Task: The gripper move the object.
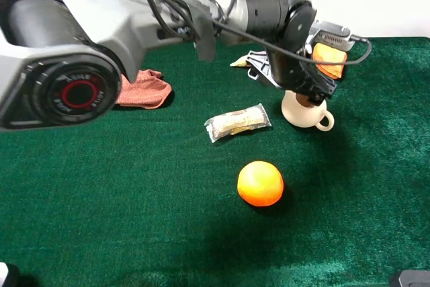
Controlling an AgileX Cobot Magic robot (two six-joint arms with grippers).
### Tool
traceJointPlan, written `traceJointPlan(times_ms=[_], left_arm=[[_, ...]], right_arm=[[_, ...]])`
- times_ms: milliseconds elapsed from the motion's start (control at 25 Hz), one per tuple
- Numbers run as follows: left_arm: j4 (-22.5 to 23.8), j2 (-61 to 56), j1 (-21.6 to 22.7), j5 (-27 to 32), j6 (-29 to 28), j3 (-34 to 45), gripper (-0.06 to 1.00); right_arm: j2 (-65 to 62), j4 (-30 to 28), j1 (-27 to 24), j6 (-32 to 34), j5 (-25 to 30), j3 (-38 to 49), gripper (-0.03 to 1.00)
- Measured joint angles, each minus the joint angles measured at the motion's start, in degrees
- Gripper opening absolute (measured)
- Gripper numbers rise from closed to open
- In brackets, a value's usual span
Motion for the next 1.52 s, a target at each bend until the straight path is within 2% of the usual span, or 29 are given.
traceJointPlan(times_ms=[280,520,960,1120,1520], left_arm=[[-0.17,-2.51,0.00,5.26,-0.05,0.00,0.97],[-0.14,-6.50,0.64,12.46,0.16,0.00,0.97],[-0.06,-12.95,1.67,25.67,5.57,0.00,0.99],[-0.01,-15.16,1.67,25.91,9.80,0.00,0.99],[-0.14,-20.84,1.67,26.02,13.44,0.00,0.99]], right_arm=[[0.00,0.00,0.00,0.00,0.00,0.00,0.69],[0.00,0.00,0.00,0.00,0.00,0.00,0.69],[0.00,0.00,0.00,0.00,0.00,0.00,0.69],[0.00,0.00,0.00,0.00,0.00,0.00,0.69],[0.00,0.00,0.00,0.00,0.00,0.00,0.69]])
